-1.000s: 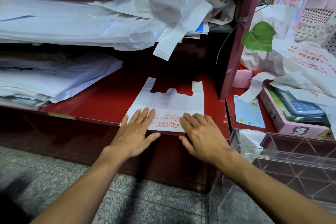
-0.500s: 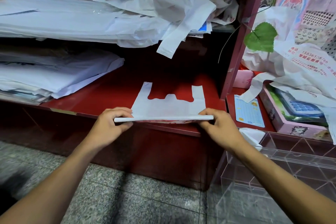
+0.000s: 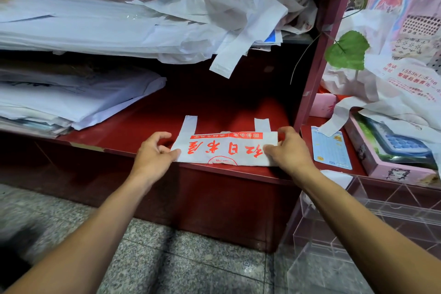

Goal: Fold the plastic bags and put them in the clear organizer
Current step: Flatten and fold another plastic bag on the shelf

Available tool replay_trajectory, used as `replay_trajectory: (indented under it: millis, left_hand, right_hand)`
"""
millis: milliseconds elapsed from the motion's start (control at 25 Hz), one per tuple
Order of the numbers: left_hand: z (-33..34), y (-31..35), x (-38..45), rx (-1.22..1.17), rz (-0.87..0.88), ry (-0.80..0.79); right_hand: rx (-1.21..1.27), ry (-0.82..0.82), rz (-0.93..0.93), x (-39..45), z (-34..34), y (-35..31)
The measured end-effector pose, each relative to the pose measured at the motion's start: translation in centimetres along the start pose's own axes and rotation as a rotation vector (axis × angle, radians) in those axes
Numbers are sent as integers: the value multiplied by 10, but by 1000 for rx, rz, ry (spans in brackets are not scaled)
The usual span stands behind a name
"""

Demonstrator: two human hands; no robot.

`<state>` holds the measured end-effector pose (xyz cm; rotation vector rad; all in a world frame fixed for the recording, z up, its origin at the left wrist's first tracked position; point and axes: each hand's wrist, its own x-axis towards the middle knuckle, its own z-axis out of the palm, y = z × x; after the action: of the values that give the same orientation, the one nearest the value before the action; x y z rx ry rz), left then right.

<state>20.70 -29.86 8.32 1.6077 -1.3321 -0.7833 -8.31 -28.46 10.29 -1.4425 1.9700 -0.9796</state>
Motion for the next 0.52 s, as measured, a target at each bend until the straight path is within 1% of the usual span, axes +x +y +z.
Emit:
replay_trajectory:
  millis: [80,120,200,240,280,320,360,400,440,480,520]
  left_hand:
    - [1,-1,2,133,47,15]
    - [2,-1,2,168,57,15]
    - [1,-3,1,220,65,32]
    - [-1,-4,0,289,97,61]
    - [-4,-4,-2,385,170,84]
    - [-6,-4,-3,472,264,65]
    - [-9,-3,-4,526,343,-7]
    - [-11,-1,-3,553,385,-122]
    - [-12,1,-4,581,383,-244]
    - [-13,-2,-3,622,359,-347]
    - [-13,-7,-2,685,344,-402]
  right_hand:
    - [-196,40,-50,3,4,1]
    - [-247,45,-70,4,6,2]
    - [-273,44,-72,3,6,2]
    - [-297,56,-91,2,6,3]
    - [-339,87,-162,0,6,4]
    - [-382,128,-287,-4,6,5]
    - [-414,143,-439,-7,7,8]
    - [-465,97,-558,-9,6,10]
    - [-528,-3,-609,-11,6,11]
    - [-593,-116,-602,-11,6,13]
    - [-641,-207,-566,-10,6,15]
